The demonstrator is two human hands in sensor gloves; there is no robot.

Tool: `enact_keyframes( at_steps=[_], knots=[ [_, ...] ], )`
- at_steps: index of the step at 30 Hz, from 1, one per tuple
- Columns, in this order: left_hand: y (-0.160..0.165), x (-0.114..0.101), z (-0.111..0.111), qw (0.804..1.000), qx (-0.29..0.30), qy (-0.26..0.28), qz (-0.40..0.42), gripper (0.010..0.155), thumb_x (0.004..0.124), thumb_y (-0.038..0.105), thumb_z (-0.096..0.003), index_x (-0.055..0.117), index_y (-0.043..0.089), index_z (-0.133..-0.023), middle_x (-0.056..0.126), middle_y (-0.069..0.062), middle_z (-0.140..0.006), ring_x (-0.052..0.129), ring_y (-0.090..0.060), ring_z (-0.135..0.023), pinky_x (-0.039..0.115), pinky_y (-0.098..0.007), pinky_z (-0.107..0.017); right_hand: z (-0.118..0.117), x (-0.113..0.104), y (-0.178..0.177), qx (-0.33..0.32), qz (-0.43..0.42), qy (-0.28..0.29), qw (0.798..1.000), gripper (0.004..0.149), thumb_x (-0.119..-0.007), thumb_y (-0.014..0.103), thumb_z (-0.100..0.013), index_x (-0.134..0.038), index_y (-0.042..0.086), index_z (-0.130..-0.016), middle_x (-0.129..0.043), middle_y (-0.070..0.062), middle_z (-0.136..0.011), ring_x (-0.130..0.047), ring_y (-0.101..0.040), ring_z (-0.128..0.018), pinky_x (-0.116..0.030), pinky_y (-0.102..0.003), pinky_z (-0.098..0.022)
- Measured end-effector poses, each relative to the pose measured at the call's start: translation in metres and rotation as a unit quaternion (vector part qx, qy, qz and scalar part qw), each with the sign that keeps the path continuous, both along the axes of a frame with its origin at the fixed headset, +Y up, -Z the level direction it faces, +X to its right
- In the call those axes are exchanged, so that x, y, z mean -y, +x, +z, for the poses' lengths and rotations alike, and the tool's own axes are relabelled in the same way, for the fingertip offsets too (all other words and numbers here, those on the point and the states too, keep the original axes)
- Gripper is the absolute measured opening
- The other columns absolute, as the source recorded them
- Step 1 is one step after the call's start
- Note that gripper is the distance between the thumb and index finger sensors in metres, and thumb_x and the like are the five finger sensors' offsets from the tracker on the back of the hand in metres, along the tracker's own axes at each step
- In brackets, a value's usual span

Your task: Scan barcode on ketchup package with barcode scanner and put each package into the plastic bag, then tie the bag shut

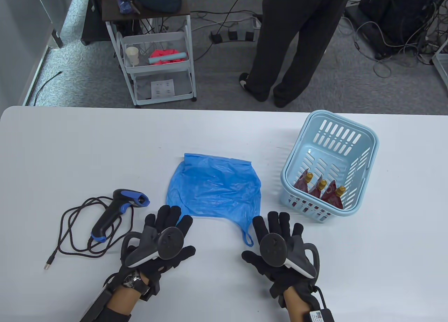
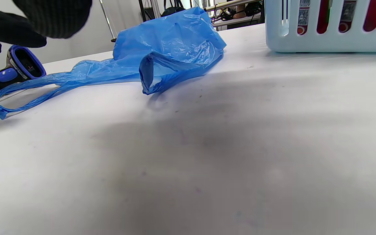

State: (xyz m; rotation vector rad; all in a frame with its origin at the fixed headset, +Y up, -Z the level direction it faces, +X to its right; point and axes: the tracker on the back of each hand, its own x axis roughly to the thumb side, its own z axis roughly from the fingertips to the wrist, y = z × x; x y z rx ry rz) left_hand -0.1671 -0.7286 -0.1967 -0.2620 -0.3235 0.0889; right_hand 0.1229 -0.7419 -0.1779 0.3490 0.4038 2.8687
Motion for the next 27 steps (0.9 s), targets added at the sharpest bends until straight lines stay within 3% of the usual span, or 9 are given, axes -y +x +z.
enact_keyframes(
  at_steps=[9, 17, 27],
  knots=[
    [0.051, -0.022, -0.037, 1.0, 0.013, -0.009, -0.024, 0.088, 0.072, 0.068, -0.0424, 0.04, 0.031, -0.116, 0.031, -0.006, -0.122, 0.032, -0.042, -0.116, 0.043, -0.064, -0.08, 0.001, 0.0, 0.001, -0.003, -0.014, 0.002, 1.0, 0.091, -0.067, 0.062, -0.052, -0.019, 0.018, -0.116, -0.01, -0.025, -0.118, -0.006, -0.051, -0.106, -0.007, -0.074, -0.069],
    [0.082, -0.013, -0.065, 0.997, 0.013, -0.031, -0.065, 0.089, 0.076, 0.066, -0.0411, 0.04, 0.031, -0.115, 0.036, -0.008, -0.121, 0.043, -0.039, -0.115, 0.048, -0.061, -0.08, 0.002, 0.001, 0.003, 0.001, -0.023, 0.008, 1.0, 0.091, -0.067, 0.062, -0.052, -0.019, 0.018, -0.116, -0.01, -0.025, -0.118, -0.006, -0.051, -0.106, -0.008, -0.073, -0.069],
    [0.094, 0.003, -0.089, 0.992, -0.015, -0.053, -0.114, 0.09, 0.078, 0.065, -0.0402, 0.041, 0.031, -0.115, 0.038, -0.003, -0.121, 0.044, -0.039, -0.115, 0.049, -0.061, -0.08, 0.002, 0.002, 0.007, 0.006, -0.036, 0.008, 0.999, 0.091, -0.067, 0.061, -0.052, -0.019, 0.017, -0.116, -0.011, -0.026, -0.117, -0.007, -0.051, -0.106, -0.008, -0.073, -0.069]
  ],
)
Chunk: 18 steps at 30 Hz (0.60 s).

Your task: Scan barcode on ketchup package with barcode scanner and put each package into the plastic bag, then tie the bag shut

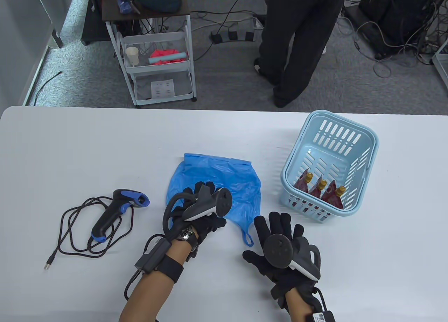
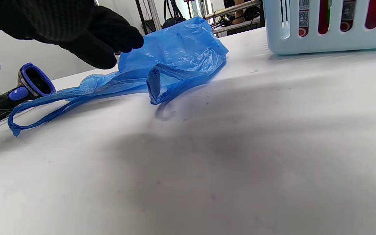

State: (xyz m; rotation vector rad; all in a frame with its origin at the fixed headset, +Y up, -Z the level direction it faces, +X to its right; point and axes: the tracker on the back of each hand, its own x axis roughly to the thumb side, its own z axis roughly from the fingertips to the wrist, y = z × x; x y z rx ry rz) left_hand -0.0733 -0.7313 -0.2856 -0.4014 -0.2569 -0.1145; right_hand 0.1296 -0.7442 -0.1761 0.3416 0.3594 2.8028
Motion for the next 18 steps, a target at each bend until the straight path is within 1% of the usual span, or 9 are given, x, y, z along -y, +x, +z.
enact_keyframes(
  at_steps=[8, 18],
  knots=[
    [0.006, 0.012, -0.012, 0.999, -0.009, -0.02, -0.035, 0.09, 0.081, 0.064, -0.0393, 0.042, 0.031, -0.114, 0.04, -0.003, -0.12, 0.048, -0.038, -0.114, 0.052, -0.06, -0.08, 0.001, 0.0, 0.001, 0.003, -0.002, -0.001, 1.0, 0.091, -0.067, 0.062, -0.052, -0.019, 0.017, -0.115, -0.011, -0.026, -0.117, -0.007, -0.051, -0.106, -0.008, -0.073, -0.069],
    [0.009, 0.033, -0.02, 0.998, -0.018, -0.036, -0.041, 0.085, 0.082, 0.06, -0.0398, 0.049, 0.03, -0.111, 0.047, -0.002, -0.117, 0.061, -0.035, -0.107, 0.059, -0.056, -0.078, 0.001, -0.001, 0.004, 0.008, -0.007, -0.002, 1.0, 0.091, -0.068, 0.061, -0.052, -0.019, 0.017, -0.116, -0.011, -0.026, -0.117, -0.006, -0.051, -0.105, -0.008, -0.073, -0.069]
  ],
)
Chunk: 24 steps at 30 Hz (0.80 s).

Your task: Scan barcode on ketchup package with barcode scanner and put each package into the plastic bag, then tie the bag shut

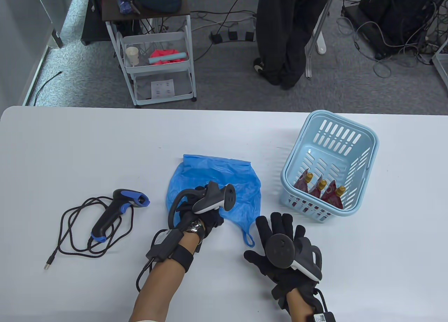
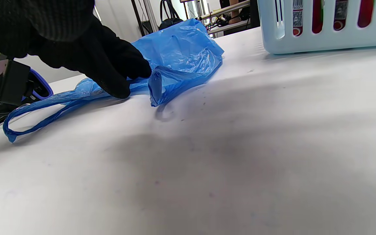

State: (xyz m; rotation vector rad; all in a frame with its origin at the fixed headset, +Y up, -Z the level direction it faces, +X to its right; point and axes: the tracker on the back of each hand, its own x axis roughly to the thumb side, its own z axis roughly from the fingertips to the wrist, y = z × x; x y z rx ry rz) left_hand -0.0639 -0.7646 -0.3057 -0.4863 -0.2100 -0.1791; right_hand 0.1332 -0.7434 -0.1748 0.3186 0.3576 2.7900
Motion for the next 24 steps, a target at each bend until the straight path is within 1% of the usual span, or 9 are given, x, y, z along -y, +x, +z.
enact_keyframes(
  at_steps=[3, 5, 10, 19, 24],
  knots=[
    [0.0, 0.002, -0.004, 1.0, -0.008, -0.002, 0.009, 0.084, 0.083, 0.059, -0.0396, 0.049, 0.029, -0.11, 0.047, -0.002, -0.116, 0.064, -0.034, -0.104, 0.06, -0.055, -0.077, 0.0, 0.0, 0.001, 0.003, -0.003, 0.001, 1.0, 0.091, -0.068, 0.061, -0.052, -0.019, 0.017, -0.116, -0.011, -0.026, -0.117, -0.006, -0.051, -0.105, -0.008, -0.073, -0.069],
    [0.0, 0.002, -0.006, 1.0, -0.012, -0.005, 0.009, 0.083, 0.083, 0.059, -0.0397, 0.049, 0.029, -0.11, 0.046, -0.005, -0.115, 0.066, -0.034, -0.101, 0.062, -0.054, -0.076, 0.0, 0.0, 0.002, 0.005, -0.004, 0.001, 1.0, 0.091, -0.068, 0.061, -0.052, -0.02, 0.017, -0.116, -0.011, -0.026, -0.117, -0.006, -0.051, -0.106, -0.008, -0.073, -0.069],
    [0.0, 0.003, -0.013, 0.999, -0.027, -0.008, 0.021, 0.077, 0.084, 0.056, -0.0402, 0.052, 0.032, -0.107, 0.053, -0.002, -0.112, 0.072, -0.033, -0.094, 0.067, -0.052, -0.072, 0.0, 0.0, 0.005, 0.01, -0.006, 0.001, 1.0, 0.091, -0.068, 0.061, -0.052, -0.02, 0.017, -0.116, -0.011, -0.026, -0.117, -0.006, -0.051, -0.106, -0.009, -0.073, -0.07],
    [-0.001, 0.004, -0.023, 0.998, -0.044, 0.001, 0.038, 0.057, 0.084, 0.045, -0.0439, 0.064, 0.036, -0.096, 0.07, 0.004, -0.098, 0.086, -0.027, -0.076, 0.077, -0.046, -0.062, 0.0, -0.001, 0.008, 0.016, -0.009, 0.001, 1.0, 0.091, -0.068, 0.061, -0.052, -0.02, 0.017, -0.115, -0.011, -0.026, -0.117, -0.007, -0.051, -0.105, -0.009, -0.073, -0.07],
    [-0.004, 0.005, -0.029, 0.997, -0.048, 0.015, 0.06, 0.041, 0.083, 0.038, -0.0457, 0.075, 0.035, -0.085, 0.08, 0.007, -0.083, 0.093, -0.023, -0.061, 0.082, -0.043, -0.052, 0.0, -0.001, 0.008, 0.017, -0.009, 0.001, 1.0, 0.091, -0.068, 0.061, -0.052, -0.02, 0.017, -0.115, -0.011, -0.026, -0.117, -0.007, -0.051, -0.105, -0.009, -0.073, -0.07]
  ],
)
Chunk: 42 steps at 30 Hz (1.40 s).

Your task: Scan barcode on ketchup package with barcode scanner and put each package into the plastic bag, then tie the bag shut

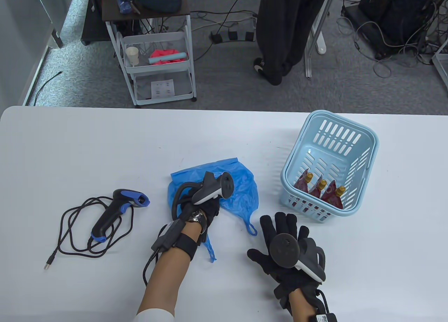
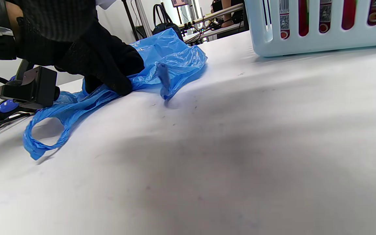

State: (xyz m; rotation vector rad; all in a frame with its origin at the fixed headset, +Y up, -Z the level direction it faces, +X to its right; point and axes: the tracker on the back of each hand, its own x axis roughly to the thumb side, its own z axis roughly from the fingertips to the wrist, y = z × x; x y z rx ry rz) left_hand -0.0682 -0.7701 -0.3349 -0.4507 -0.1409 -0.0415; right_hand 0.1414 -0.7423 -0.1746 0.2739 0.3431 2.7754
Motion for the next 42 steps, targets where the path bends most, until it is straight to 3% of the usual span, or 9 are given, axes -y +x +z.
enact_keyframes(
  at_steps=[9, 20, 42],
  knots=[
    [-0.011, -0.005, -0.006, 0.999, -0.015, -0.003, 0.039, 0.037, 0.083, 0.038, -0.0458, 0.077, 0.033, -0.082, 0.087, 0.008, -0.077, 0.097, -0.02, -0.052, 0.085, -0.041, -0.047, 0.0, -0.001, 0.003, 0.006, 0.001, -0.001, 1.0, 0.091, -0.067, 0.061, -0.052, -0.02, 0.017, -0.115, -0.012, -0.026, -0.117, -0.007, -0.051, -0.106, -0.009, -0.073, -0.07],
    [-0.03, -0.043, -0.002, 0.995, -0.007, 0.051, 0.086, 0.038, 0.083, 0.039, -0.0456, 0.076, 0.033, -0.082, 0.088, 0.008, -0.075, 0.098, -0.018, -0.046, 0.086, -0.039, -0.043, -0.001, -0.001, 0.004, 0.009, 0.006, -0.001, 1.0, 0.091, -0.068, 0.061, -0.052, -0.02, 0.017, -0.115, -0.011, -0.026, -0.117, -0.007, -0.051, -0.105, -0.009, -0.073, -0.07],
    [-0.027, -0.126, 0.047, 0.976, 0.104, 0.175, 0.076, 0.038, 0.083, 0.04, -0.045, 0.078, 0.033, -0.082, 0.09, 0.008, -0.073, 0.099, -0.017, -0.045, 0.087, -0.038, -0.041, -0.002, -0.001, 0.005, 0.011, 0.014, -0.006, 1.0, 0.091, -0.068, 0.061, -0.052, -0.02, 0.017, -0.115, -0.011, -0.026, -0.117, -0.006, -0.051, -0.105, -0.008, -0.073, -0.07]
  ],
)
